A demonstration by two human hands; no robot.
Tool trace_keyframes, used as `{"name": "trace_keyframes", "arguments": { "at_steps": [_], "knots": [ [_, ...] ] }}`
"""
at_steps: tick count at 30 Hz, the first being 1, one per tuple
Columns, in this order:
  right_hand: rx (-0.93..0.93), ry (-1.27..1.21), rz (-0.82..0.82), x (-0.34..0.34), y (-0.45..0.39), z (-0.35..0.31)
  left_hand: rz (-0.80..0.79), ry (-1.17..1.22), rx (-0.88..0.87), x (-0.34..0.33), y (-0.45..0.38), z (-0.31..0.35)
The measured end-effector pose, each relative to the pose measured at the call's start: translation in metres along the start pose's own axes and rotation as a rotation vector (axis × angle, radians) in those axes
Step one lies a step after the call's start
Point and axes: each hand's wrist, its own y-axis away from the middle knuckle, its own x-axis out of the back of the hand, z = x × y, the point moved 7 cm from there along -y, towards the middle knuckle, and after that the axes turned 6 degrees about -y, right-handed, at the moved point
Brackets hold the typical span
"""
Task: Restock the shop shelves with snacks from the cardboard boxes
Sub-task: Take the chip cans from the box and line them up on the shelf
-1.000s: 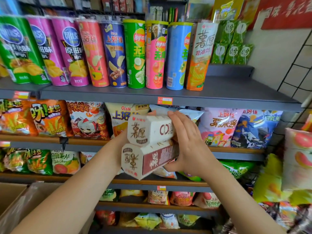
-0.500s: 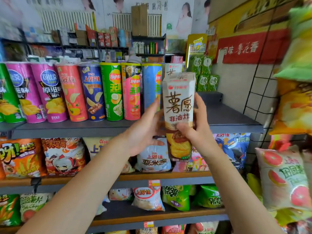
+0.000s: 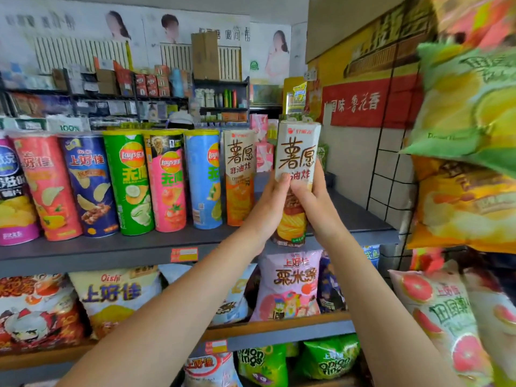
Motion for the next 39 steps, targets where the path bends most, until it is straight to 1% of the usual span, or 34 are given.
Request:
{"name": "trace_keyframes", "arguments": {
  "at_steps": [2,3,6,7,9,11,13,15,16,18,20,22,23,24,27,29,32,39],
  "knots": [
    [-0.044,-0.025,-0.06,0.007,-0.008,0.015,-0.012,-0.031,0.021,-0.003,-0.011,-0.014],
    [-0.068,0.013,-0.036,0.004,-0.015,0.027,-0.004,-0.048,0.022,-0.003,-0.017,-0.02],
    [-0.138,0.04,-0.062,-0.003,-0.03,0.057,0.049,-0.055,0.029,0.0,-0.032,-0.029],
    [-0.145,0.046,-0.035,-0.003,-0.035,0.068,0.065,-0.059,0.03,0.001,-0.036,-0.032],
    [-0.105,0.062,0.005,-0.006,-0.035,0.064,0.105,-0.027,0.027,0.003,-0.042,-0.034],
    [-0.079,0.031,0.085,-0.009,-0.036,0.055,0.184,0.077,0.067,0.008,-0.048,-0.041],
    [-0.067,0.022,0.109,-0.01,-0.04,0.061,0.258,0.13,0.126,0.013,-0.051,-0.049],
    [-0.056,0.019,0.091,-0.013,-0.043,0.063,0.285,0.129,0.154,0.015,-0.052,-0.055],
    [-0.086,0.022,0.099,-0.013,-0.044,0.068,0.279,0.114,0.17,0.016,-0.051,-0.057],
    [-0.077,0.009,0.086,-0.01,-0.044,0.07,0.221,0.028,0.179,0.018,-0.046,-0.055],
    [-0.074,0.013,0.051,-0.009,-0.046,0.071,0.096,-0.125,0.136,0.018,-0.038,-0.048],
    [-0.088,0.036,0.018,-0.008,-0.046,0.074,0.028,-0.205,0.089,0.022,-0.026,-0.047],
    [-0.09,0.033,0.008,-0.007,-0.046,0.076,0.03,-0.247,0.072,0.027,-0.02,-0.048],
    [-0.101,0.038,0.007,-0.007,-0.046,0.077,0.066,-0.315,0.065,0.035,-0.014,-0.05],
    [-0.128,0.029,0.01,-0.007,-0.047,0.082,0.263,-0.672,-0.005,0.067,-0.002,-0.05],
    [-0.145,0.022,0.02,-0.008,-0.05,0.084,0.322,-0.816,-0.008,0.083,-0.001,-0.056],
    [-0.172,0.015,0.024,-0.013,-0.054,0.087,0.324,-0.867,0.049,0.094,-0.001,-0.069],
    [-0.177,0.008,-0.037,-0.025,-0.068,0.094,0.261,-0.901,0.025,0.091,-0.004,-0.079]
  ]
}}
